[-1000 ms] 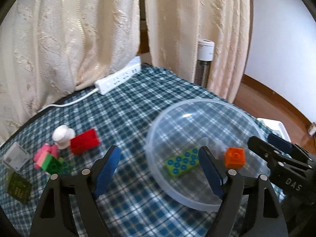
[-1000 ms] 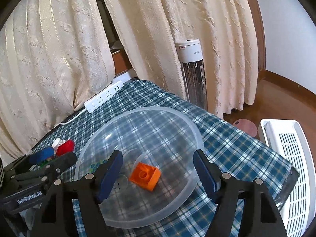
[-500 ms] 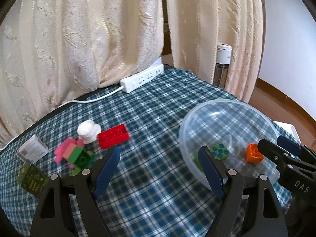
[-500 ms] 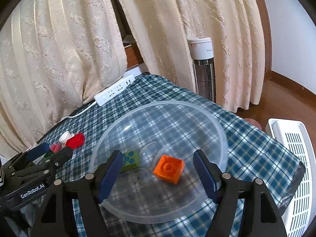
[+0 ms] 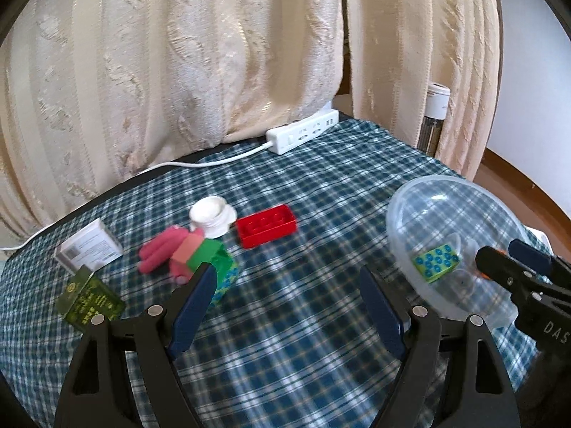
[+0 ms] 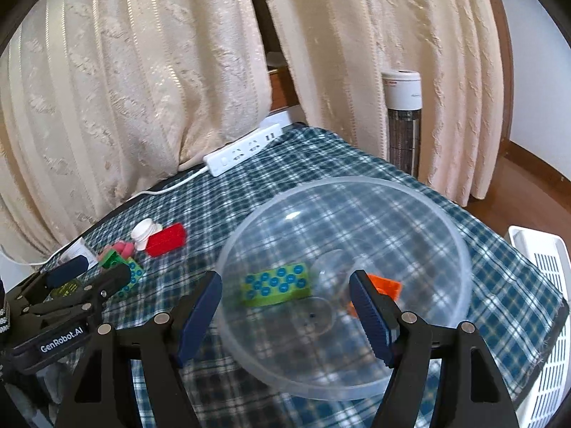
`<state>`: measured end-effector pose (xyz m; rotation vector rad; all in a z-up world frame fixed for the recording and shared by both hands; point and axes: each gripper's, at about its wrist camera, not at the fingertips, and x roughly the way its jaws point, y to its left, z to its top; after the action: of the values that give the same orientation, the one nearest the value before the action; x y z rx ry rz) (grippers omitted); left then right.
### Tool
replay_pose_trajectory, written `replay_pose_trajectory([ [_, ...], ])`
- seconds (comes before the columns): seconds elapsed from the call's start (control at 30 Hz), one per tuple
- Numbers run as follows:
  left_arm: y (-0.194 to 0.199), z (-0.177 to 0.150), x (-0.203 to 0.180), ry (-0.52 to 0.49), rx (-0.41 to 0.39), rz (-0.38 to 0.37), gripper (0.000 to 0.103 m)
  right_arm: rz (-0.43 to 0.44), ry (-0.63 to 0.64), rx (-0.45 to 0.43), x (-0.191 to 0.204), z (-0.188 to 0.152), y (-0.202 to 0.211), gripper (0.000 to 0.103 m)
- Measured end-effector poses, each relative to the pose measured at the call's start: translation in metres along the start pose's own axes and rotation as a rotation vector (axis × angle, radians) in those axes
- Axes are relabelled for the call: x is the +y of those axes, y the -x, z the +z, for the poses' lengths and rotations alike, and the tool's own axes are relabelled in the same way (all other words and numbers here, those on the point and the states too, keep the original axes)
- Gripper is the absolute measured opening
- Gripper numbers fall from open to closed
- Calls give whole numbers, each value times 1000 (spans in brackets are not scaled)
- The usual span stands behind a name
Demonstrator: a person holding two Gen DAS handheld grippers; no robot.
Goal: Organize objects
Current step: 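Open both grippers to drop the blocks into the bowl and withdraw, then move both grippers back toward the remaining objects on the table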
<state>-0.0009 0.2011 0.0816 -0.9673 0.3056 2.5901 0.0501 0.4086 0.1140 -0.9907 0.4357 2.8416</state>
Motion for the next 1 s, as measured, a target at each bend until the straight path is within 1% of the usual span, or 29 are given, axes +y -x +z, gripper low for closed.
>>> replay_pose_trajectory([
  [0.23, 4, -6, 25, 25, 2, 39, 83, 22, 29, 13, 23, -2, -6, 77],
  [0.67, 3, -25, 70, 108, 37, 102, 83, 56, 83, 51, 60, -5, -20, 77],
  [1.0, 1, -30, 89, 136, 50, 143, 83, 83, 127, 77, 85, -7, -33, 77],
])
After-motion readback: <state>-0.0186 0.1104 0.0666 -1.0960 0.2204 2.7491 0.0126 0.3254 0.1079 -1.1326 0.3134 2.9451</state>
